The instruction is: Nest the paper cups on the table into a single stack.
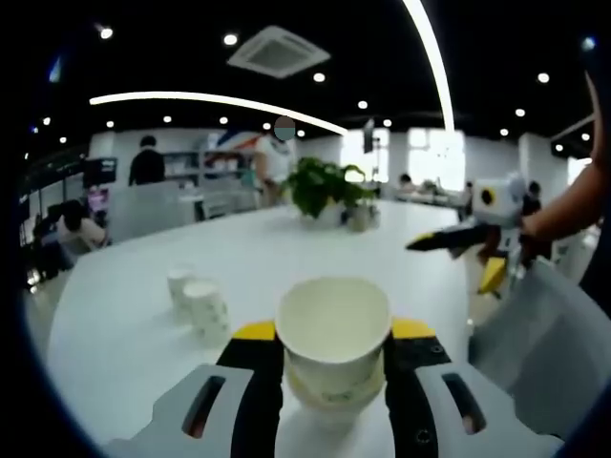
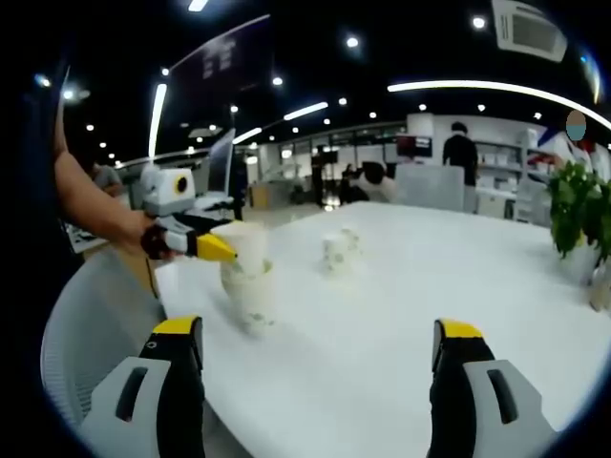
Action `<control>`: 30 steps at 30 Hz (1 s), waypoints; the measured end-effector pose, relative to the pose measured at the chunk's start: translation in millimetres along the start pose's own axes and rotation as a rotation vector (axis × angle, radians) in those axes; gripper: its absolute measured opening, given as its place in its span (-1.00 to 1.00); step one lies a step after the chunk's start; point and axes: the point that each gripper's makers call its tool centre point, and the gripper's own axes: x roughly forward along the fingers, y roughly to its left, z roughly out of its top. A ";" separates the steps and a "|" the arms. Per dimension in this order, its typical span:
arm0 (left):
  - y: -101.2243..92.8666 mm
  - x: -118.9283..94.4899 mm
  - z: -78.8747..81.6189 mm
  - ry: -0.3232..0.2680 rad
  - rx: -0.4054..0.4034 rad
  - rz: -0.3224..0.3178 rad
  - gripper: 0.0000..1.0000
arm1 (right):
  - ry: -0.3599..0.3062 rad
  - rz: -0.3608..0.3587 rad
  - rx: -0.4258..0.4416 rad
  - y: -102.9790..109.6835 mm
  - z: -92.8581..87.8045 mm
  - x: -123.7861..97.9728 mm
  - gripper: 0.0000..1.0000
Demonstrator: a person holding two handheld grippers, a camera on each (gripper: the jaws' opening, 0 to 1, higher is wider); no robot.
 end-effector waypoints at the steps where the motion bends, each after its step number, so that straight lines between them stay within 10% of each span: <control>1: 0.3 0.5 -3.0 0.006 -0.002 0.000 -0.20 | 0.000 0.001 0.000 0.0 0.1 0.4 0.97; 21: 1.0 2.1 -22.7 0.055 0.003 -0.001 -0.06 | 0.004 0.008 -0.009 -0.6 4.5 3.5 0.96; 30: 3.6 0.5 -17.6 0.078 -0.137 -0.016 0.89 | 0.002 0.009 -0.009 -1.4 5.8 5.8 0.96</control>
